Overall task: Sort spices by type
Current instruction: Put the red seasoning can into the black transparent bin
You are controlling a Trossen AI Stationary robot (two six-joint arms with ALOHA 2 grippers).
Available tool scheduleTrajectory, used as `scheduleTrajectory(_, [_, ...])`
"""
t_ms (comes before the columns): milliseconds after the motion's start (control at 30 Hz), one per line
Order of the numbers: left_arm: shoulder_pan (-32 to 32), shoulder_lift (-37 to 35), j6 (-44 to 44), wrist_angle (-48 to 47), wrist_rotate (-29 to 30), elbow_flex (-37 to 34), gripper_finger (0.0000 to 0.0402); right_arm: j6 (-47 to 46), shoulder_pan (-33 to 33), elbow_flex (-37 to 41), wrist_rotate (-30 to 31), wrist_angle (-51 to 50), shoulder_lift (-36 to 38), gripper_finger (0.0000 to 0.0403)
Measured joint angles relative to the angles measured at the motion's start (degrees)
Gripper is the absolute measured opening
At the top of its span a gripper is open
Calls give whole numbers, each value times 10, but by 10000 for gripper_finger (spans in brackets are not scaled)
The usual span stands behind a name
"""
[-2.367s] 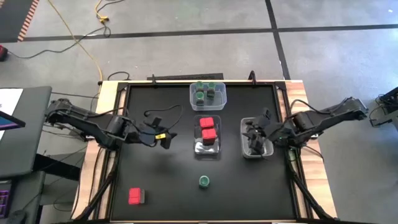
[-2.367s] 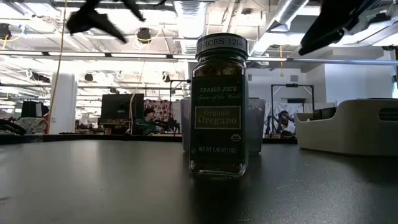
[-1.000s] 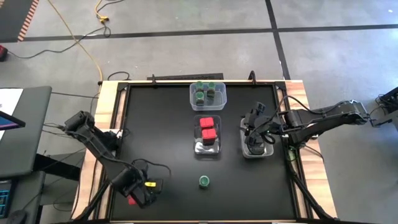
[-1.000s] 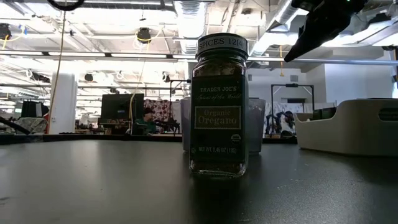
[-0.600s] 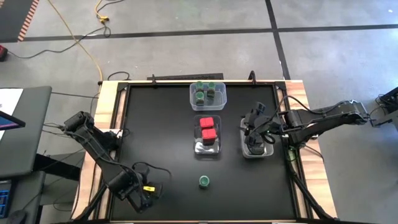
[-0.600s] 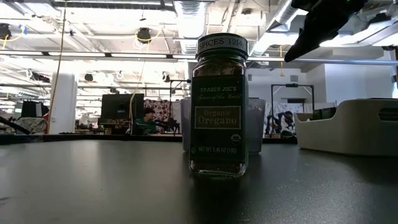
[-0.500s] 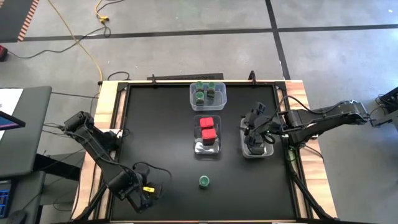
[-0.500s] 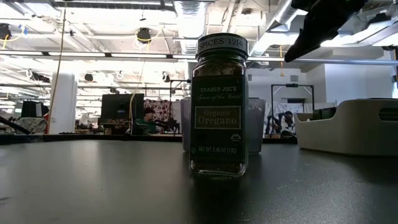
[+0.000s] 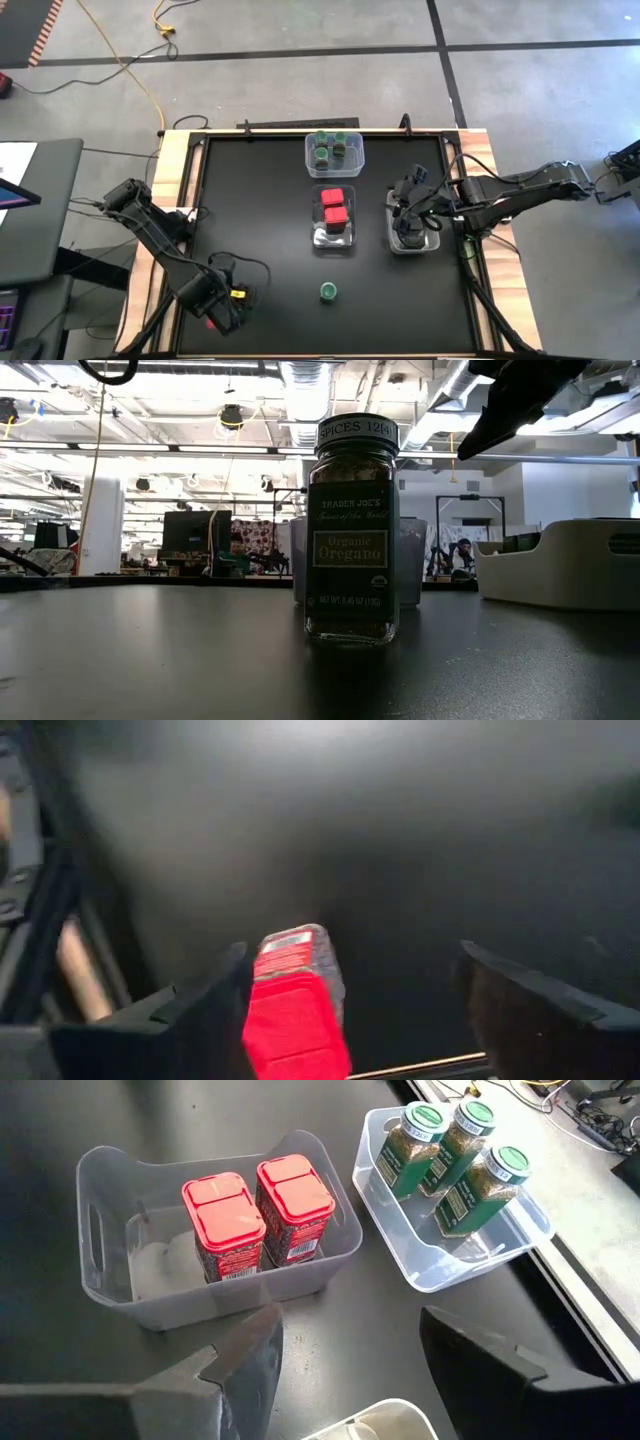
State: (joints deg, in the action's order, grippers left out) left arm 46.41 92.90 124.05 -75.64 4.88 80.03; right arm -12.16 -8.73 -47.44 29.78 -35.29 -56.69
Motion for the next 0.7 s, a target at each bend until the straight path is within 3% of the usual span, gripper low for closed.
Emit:
scheduleTrajectory(300, [-1, 0, 0, 10, 73, 0, 333, 0, 0, 0, 0, 0, 0, 265])
scheduleTrajectory(467, [-6, 0, 0, 12, 26, 0, 334, 0, 0, 0, 0, 0, 0, 265])
scheduleTrajectory(700, [48, 0, 120, 9, -3, 0, 333, -14, 0, 0, 0, 1, 0, 265])
